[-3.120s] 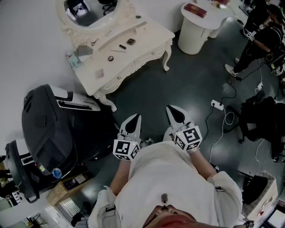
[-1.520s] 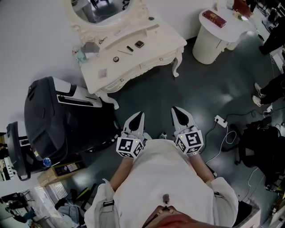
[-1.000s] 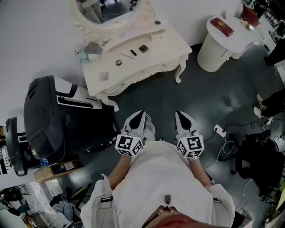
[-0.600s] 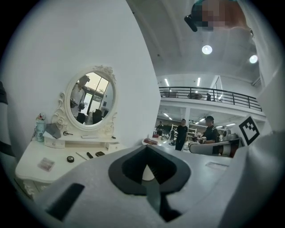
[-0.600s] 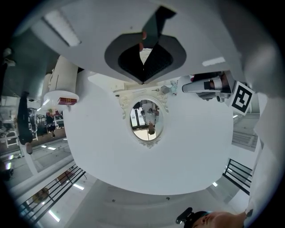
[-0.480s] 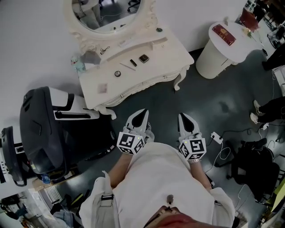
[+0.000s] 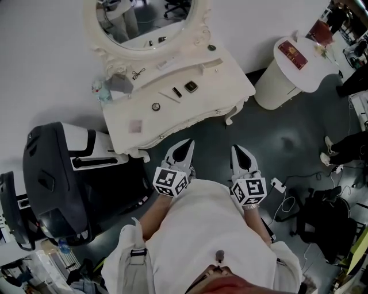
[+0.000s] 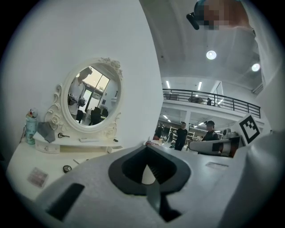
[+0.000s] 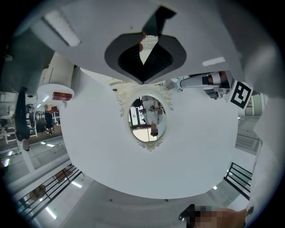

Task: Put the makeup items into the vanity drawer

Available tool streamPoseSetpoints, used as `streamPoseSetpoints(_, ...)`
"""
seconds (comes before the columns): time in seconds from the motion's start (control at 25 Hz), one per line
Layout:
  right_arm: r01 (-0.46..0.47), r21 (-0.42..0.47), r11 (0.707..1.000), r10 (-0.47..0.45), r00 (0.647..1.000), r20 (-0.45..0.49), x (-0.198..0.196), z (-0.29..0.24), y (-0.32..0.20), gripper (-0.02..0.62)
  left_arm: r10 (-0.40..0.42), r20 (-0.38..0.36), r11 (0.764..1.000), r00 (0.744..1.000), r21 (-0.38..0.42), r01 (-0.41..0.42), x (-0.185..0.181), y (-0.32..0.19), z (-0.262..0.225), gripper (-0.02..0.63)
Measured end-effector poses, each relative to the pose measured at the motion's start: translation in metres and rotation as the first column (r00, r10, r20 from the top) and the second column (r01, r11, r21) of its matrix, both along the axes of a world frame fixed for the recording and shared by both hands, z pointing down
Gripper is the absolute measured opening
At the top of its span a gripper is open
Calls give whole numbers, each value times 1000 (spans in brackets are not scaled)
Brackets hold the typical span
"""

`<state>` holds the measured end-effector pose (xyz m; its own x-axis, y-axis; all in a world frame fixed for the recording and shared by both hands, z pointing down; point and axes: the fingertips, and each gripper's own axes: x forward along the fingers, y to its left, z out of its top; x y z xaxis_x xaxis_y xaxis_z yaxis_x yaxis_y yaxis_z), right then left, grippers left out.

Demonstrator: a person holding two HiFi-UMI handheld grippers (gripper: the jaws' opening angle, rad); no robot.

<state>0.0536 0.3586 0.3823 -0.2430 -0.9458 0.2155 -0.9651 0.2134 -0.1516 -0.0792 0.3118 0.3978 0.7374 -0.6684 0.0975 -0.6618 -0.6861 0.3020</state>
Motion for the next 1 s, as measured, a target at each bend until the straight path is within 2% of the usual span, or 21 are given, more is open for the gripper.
streamPoseSetpoints(0.2, 21, 23, 1000, -21, 1000, 12, -17, -3, -36, 8, 3, 28, 999, 1000, 41, -4, -13, -27, -6, 6)
streamPoseSetpoints(0.68, 78, -1, 997, -78, 995, 68, -33, 13, -85, 8, -68, 85, 998, 994, 18, 67, -33, -62, 7, 6)
streamPoseSetpoints(1.0, 189, -21, 982, -187, 979, 84, -25, 24, -132, 8, -183, 110, 983, 977, 12, 183, -26, -96, 13, 6)
